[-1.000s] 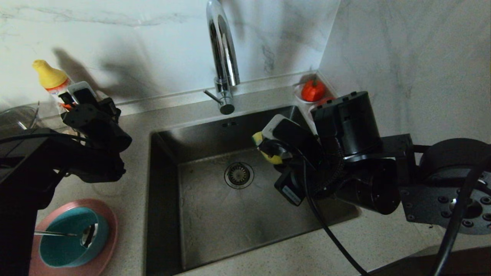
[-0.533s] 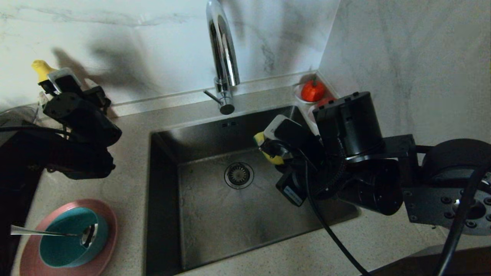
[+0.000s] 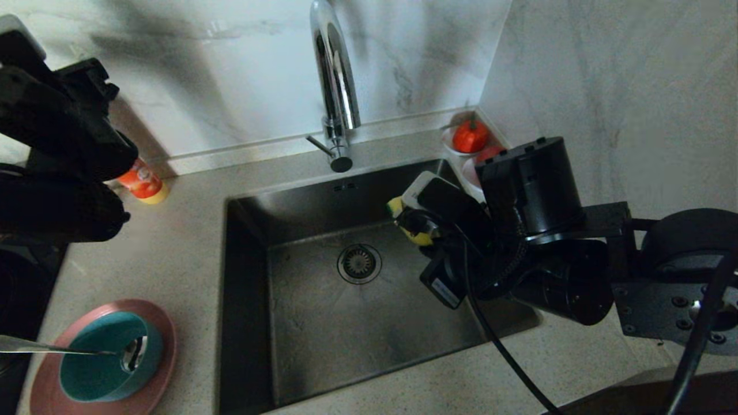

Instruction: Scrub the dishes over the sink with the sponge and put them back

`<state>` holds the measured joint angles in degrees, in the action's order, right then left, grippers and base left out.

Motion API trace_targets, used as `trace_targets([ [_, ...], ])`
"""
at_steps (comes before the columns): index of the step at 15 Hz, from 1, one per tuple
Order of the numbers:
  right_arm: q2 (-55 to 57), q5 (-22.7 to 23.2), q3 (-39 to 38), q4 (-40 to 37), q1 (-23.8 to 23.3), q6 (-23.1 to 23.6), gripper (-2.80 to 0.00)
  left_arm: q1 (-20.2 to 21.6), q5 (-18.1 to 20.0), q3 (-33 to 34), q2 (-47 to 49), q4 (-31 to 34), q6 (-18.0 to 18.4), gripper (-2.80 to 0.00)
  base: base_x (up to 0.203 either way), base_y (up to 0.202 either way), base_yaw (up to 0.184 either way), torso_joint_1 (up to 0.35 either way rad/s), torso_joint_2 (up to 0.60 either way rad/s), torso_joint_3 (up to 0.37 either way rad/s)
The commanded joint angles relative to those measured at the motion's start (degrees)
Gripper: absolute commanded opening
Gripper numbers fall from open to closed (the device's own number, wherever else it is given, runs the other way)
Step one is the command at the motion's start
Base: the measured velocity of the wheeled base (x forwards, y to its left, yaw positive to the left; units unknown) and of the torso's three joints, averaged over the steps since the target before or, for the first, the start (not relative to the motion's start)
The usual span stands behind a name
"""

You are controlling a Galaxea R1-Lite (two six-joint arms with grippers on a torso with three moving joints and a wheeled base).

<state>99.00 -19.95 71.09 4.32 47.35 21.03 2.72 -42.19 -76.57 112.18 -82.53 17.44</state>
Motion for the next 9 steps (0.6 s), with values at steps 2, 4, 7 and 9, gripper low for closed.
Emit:
trace_targets([
  [2,-0.6,-0.3,-1.6,-0.2,0.0,0.2,-2.8,-2.0,-0.2,-0.2,-8.9,3.8,0.1,0.0,0.0,0.0,0.0,0.0,0.0,0.0],
  [4,-1.5,-0.8,-2.4,-0.3,-0.1,0.2,-2.8,-3.8,-0.2,-0.2,-12.0,8.2,0.0,0.0,0.0,0.0,0.0,0.0,0.0,0.0],
  [7,-3.7,-1.4,-2.3,-2.4,-0.2,0.1,-2.8,-6.3,-0.2,0.4,-16.7,17.7,-0.1,-2.8,0.0,0.0,0.0,0.0,0.0,0.0],
  [9,-7.1,-1.5,-2.5,-5.2,-0.6,0.1,-2.8,-7.8,0.5,1.3,-20.5,25.6,-0.1,-2.8,0.0,0.0,0.0,0.0,0.0,0.0],
])
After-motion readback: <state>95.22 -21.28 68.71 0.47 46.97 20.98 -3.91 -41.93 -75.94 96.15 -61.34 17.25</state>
